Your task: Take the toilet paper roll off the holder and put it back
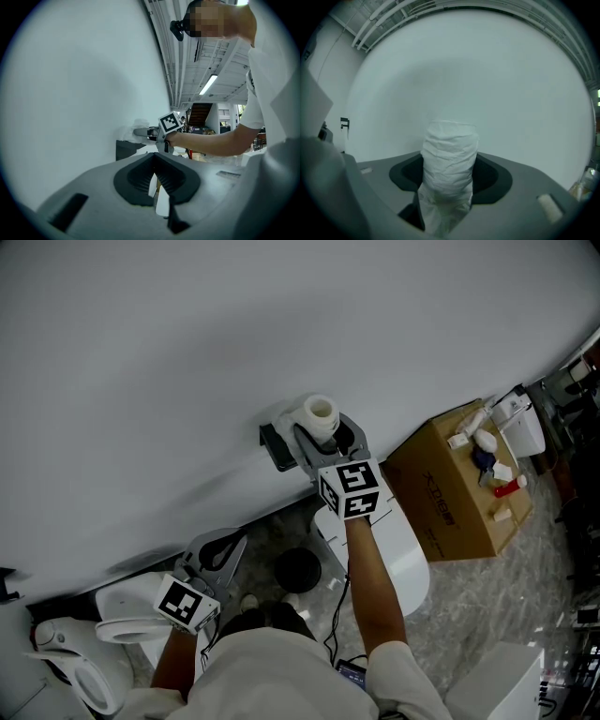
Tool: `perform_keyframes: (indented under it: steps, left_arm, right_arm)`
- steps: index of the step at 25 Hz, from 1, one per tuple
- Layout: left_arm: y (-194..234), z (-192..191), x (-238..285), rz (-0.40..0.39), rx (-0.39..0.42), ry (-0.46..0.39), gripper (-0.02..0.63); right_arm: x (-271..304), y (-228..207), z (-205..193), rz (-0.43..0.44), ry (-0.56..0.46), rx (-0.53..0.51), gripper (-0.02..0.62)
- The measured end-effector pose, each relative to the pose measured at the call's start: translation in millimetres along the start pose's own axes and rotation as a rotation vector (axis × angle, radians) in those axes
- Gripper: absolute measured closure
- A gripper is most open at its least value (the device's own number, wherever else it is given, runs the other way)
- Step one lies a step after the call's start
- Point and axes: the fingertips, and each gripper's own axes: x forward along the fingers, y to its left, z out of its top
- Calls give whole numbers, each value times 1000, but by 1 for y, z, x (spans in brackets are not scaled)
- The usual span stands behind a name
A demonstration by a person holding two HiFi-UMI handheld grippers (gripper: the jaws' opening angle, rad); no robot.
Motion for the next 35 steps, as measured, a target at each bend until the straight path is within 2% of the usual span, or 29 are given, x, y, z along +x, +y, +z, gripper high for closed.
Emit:
perform_keyframes:
  steps: [9, 18, 29, 35]
  left_arm:
    - [-2, 3, 0, -2, 5, -1, 607]
    - [-4, 4, -4, -3, 7, -4, 607]
    - [-10, 5, -8, -13, 8, -16, 607]
    - [-15, 8, -11, -13, 13, -21, 607]
  right_arm:
    - [-5, 2, 0, -9, 12, -39, 302]
    - [-22, 3, 6, -18, -9, -8, 277]
    - [-98, 30, 20, -10, -76, 0, 290]
    - [-149, 50, 14, -2, -75, 11, 313]
